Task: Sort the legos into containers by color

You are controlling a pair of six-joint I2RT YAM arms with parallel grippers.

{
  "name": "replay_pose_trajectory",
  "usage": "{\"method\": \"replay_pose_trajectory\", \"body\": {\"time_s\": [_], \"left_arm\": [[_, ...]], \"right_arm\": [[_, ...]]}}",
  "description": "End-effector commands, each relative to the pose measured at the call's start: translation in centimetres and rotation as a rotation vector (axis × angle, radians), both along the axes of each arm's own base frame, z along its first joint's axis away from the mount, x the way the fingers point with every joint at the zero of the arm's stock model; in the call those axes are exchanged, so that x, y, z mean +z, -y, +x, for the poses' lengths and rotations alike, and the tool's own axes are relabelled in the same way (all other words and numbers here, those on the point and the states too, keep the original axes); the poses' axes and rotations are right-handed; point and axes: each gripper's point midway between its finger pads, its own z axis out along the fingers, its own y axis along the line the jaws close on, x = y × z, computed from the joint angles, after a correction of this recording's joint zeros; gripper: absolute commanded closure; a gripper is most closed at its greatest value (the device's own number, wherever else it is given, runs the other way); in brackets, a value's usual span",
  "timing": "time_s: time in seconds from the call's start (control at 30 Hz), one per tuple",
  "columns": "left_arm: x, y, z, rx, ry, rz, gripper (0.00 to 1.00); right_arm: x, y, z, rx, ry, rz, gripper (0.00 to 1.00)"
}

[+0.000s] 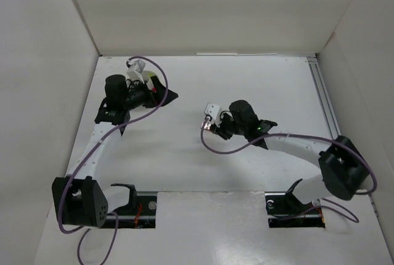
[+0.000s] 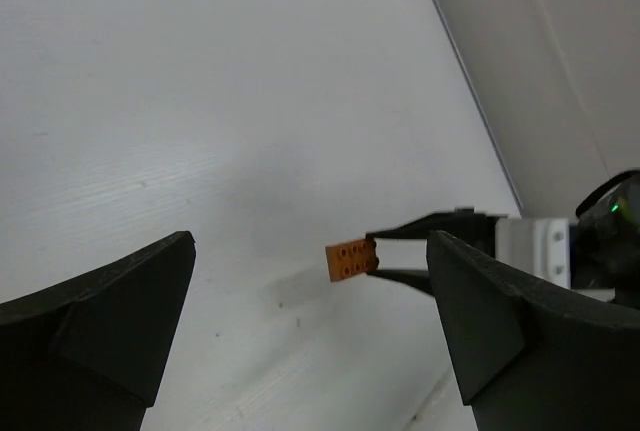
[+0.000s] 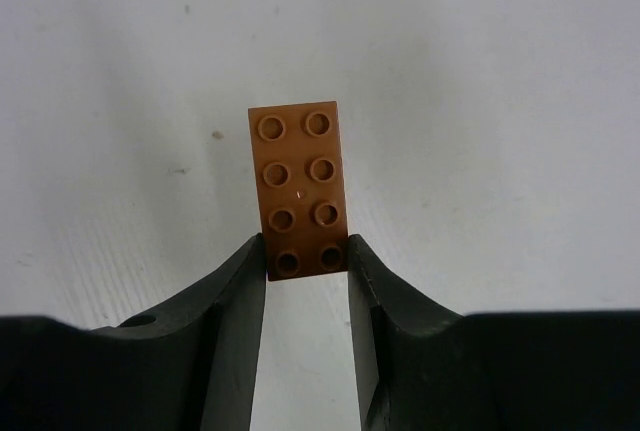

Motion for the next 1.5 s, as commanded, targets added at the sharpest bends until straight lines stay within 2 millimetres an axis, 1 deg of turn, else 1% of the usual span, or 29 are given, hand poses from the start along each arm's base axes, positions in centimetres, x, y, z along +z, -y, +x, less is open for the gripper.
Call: {"method": "replay_pose_trajectory", "body": {"time_s": [0.0,0.03,0.1,0.13,0.17,0.2,0.23,0.27,0.33,0.43,0.47,0.5,0.53,0.57,0.6,0.63,0.67,0.77,0.87,0.97,1.03,1.1,1.13,1.17,1.2,1.23,1.27,1.3,1.47], "left_arm": [[1.3,4.5,-2.4,-0.278,0.091,-0.105,0.00],[0.9,5.9,-2.9,-0.310,0.077,-0.102,0.00],[0.5,7.5,-3.4,-0.351,0.061,-0.101,0.00],[0.2,8.3,-3.3,-0.372,0.057,-0.101,0.00],[0.2,9.7,-4.4,-0.442,0.054,-0.112,0.00],[0.9,10.4,-4.6,-0.476,0.078,-0.129,0.02],[0.7,11.0,-4.7,-0.500,0.067,-0.131,0.04],[0.7,11.8,-5.1,-0.524,0.065,-0.132,0.05],[1.1,12.6,-4.6,-0.517,0.074,-0.126,0.06],[0.4,13.9,-4.9,-0.560,0.048,-0.121,0.16],[0.6,14.0,-4.6,-0.560,0.051,-0.121,0.21],[0.1,14.5,-4.8,-0.573,0.037,-0.120,0.26],[0.4,14.8,-5.0,-0.583,0.045,-0.121,0.41],[0.1,14.8,-4.9,-0.582,0.036,-0.120,0.48],[0.5,14.9,-5.0,-0.594,0.044,-0.125,0.53],[0.6,14.9,-5.2,-0.606,0.043,-0.128,0.57],[0.6,15.2,-5.5,-0.615,0.043,-0.128,0.59],[0.2,15.3,-5.4,-0.615,0.034,-0.127,0.59],[-0.3,15.3,-5.3,-0.616,0.021,-0.120,0.55],[0.0,15.6,-5.7,-0.637,0.020,-0.124,0.55],[-0.1,15.7,-5.9,-0.659,0.019,-0.131,0.58],[-0.1,15.7,-5.9,-0.659,0.019,-0.131,0.69],[0.0,15.7,-5.9,-0.659,0.028,-0.132,0.73],[0.0,15.7,-5.9,-0.659,0.028,-0.132,0.77],[0.4,15.8,-5.7,-0.660,0.039,-0.133,0.84],[0.5,15.8,-5.8,-0.658,0.031,-0.138,0.96],[0.5,15.8,-5.8,-0.658,0.031,-0.138,1.00],[0.5,15.8,-5.8,-0.658,0.031,-0.138,1.00],[0.8,15.9,-5.7,-0.658,0.040,-0.139,1.00]], "right_arm": [[6.5,-0.4,0.8,0.041,0.157,0.126,0.80],[8.3,-0.3,0.7,0.045,0.200,0.152,0.80],[10.0,-0.3,0.5,0.055,0.232,0.187,0.80],[11.4,-0.3,0.5,0.060,0.273,0.209,0.80],[11.9,-0.2,0.4,0.060,0.283,0.217,0.80],[12.4,-0.3,0.5,0.060,0.291,0.224,0.80],[13.4,0.0,0.8,0.051,0.311,0.238,0.80],[13.8,0.0,0.7,0.055,0.326,0.240,0.80],[14.9,-0.3,0.5,0.079,0.349,0.263,0.80],[15.7,-0.7,0.3,0.102,0.359,0.285,0.80],[15.7,-0.7,0.3,0.102,0.359,0.285,0.80],[15.7,-0.7,0.3,0.102,0.359,0.285,0.80],[15.7,-0.6,0.4,0.094,0.362,0.282,0.80],[15.9,-0.7,0.5,0.090,0.362,0.292,0.80],[16.2,-0.5,0.5,0.082,0.372,0.295,0.80],[16.2,-0.4,0.6,0.073,0.374,0.291,0.80],[17.0,-0.4,0.6,0.073,0.393,0.306,0.80],[17.4,0.0,0.5,0.064,0.415,0.319,0.80],[18.2,0.0,0.6,0.052,0.435,0.341,0.80],[18.2,0.4,1.0,0.034,0.439,0.336,0.80],[18.5,0.5,1.2,0.024,0.449,0.338,0.80],[18.1,0.3,1.2,0.033,0.438,0.334,0.80],[18.5,0.2,1.2,0.033,0.445,0.340,0.80],[18.1,0.0,1.2,0.042,0.435,0.336,0.80],[18.1,-0.2,1.4,0.042,0.432,0.334,0.80],[18.1,-0.2,1.4,0.042,0.432,0.334,0.80],[17.6,-0.3,1.6,0.042,0.423,0.327,0.80],[18.0,-0.3,1.7,0.045,0.437,0.328,0.80],[17.3,-0.5,1.9,0.043,0.424,0.315,0.78]]}}
